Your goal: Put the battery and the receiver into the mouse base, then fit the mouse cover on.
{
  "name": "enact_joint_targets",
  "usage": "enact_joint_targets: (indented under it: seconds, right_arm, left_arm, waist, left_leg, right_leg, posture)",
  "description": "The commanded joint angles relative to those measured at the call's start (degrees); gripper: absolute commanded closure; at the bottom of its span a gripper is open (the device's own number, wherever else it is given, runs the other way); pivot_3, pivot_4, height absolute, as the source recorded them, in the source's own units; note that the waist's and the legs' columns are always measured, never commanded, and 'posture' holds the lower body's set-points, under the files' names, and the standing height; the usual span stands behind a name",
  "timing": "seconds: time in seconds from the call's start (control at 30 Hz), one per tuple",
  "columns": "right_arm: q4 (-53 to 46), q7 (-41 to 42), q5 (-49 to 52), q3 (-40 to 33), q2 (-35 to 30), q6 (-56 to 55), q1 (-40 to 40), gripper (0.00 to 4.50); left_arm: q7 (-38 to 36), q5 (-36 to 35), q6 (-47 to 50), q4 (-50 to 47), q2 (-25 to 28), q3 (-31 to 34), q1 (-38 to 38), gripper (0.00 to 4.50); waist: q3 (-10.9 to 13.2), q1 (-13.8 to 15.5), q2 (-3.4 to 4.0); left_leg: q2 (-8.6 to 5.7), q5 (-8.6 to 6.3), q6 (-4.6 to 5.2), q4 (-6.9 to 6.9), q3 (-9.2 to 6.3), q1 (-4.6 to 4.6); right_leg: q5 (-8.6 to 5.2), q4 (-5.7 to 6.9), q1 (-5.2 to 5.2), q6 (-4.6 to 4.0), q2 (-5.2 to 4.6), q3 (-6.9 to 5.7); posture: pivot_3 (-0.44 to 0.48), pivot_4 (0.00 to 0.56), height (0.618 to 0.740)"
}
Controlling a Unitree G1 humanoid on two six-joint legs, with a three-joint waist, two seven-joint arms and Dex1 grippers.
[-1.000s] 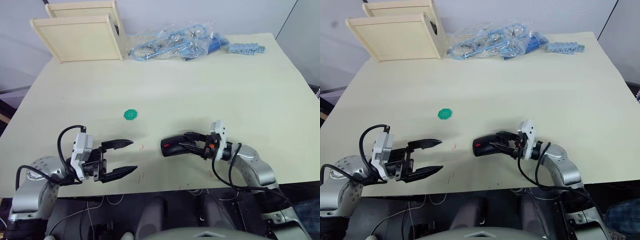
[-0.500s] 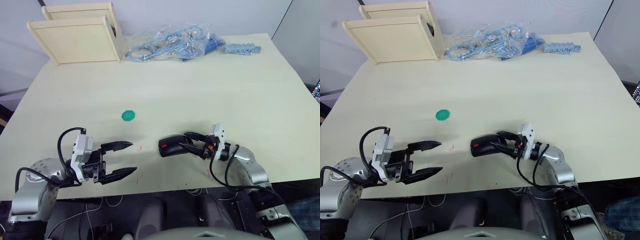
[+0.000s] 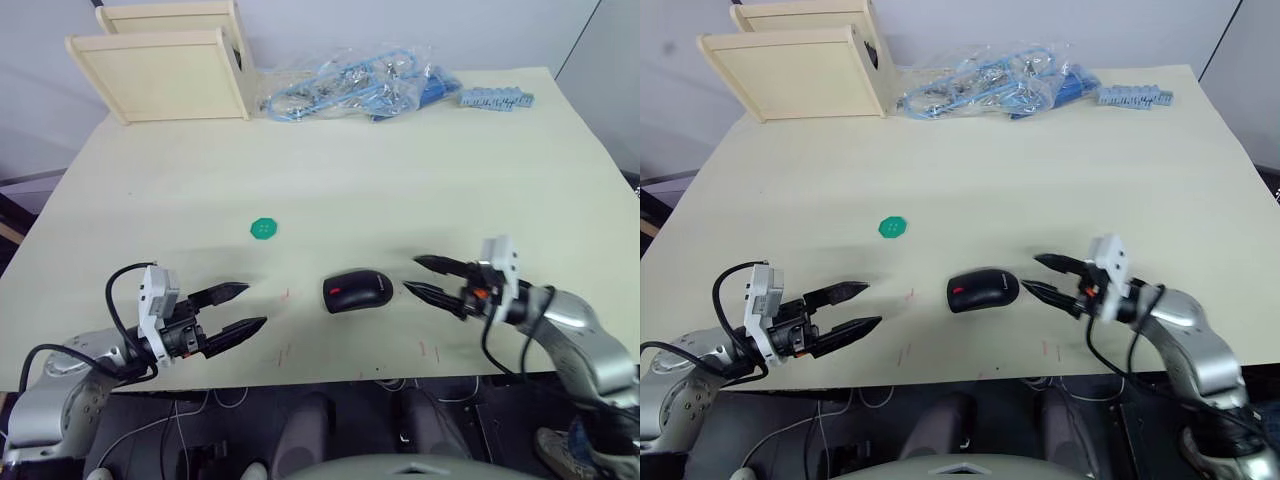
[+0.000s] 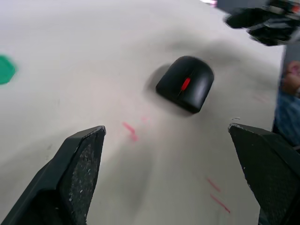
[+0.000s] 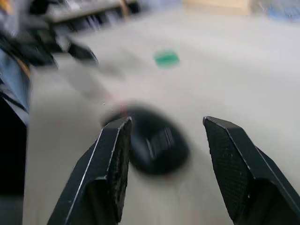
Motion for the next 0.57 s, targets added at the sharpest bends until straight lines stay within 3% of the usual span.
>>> enact_joint_targets:
  seconds: [0.03, 0.1, 0.23, 0.57]
  right_arm:
    - [-3.2, 0.3, 2.4, -7.5, -1.9, -0.8, 3.6, 1.46]
    - [-2.8, 0.5, 1.5, -11.4, -2.8, -2.2, 7.5, 1.29]
    - [-2.7, 0.9, 1.9, -15.5, -2.8, -2.7, 11.7, 0.24]
    - [-3.0, 0.9, 1.0, -16.2, -2.2, -5.2, 15.3, 0.24]
  left_arm:
    - [1.6, -1.6, 0.6, -3.6, -0.5, 3.7, 2.2, 0.00]
    - [2.4, -2.0, 1.2, -4.9, -1.1, 5.0, 4.1, 0.00]
    - [3.5, -2.2, 1.8, -5.7, -1.6, 6.4, 6.0, 0.00]
    - [6.3, -1.8, 2.9, -7.2, -1.6, 6.5, 6.6, 0.00]
  waist:
    - [0.0, 0.0, -0.02]
    - [0.0, 0.0, -0.02]
    - [0.0, 0.3, -0.07]
    - [0.0, 0.4, -0.08]
  left_leg:
    - [0.04, 0.00, 0.00, 0.01, 0.06, 0.03]
    - [0.07, 0.00, 0.00, 0.01, 0.10, 0.08]
    - [0.08, 0.00, 0.00, 0.01, 0.32, 0.11]
    - [0.06, 0.00, 0.00, 0.02, 0.50, 0.08]
  right_leg:
    - [-0.01, 0.01, 0.00, -0.01, 0.03, 0.02]
    - [-0.02, 0.02, 0.02, -0.02, 0.06, 0.05]
    - [-0.03, 0.02, 0.05, -0.02, 0.09, 0.06]
    - [-0.07, -0.04, 0.06, 0.03, 0.06, 0.13]
  posture:
    - [0.000, 0.150, 0.740]
    - [0.000, 0.150, 0.740]
    - [0.000, 0.150, 0.740]
    - [0.000, 0.150, 0.740]
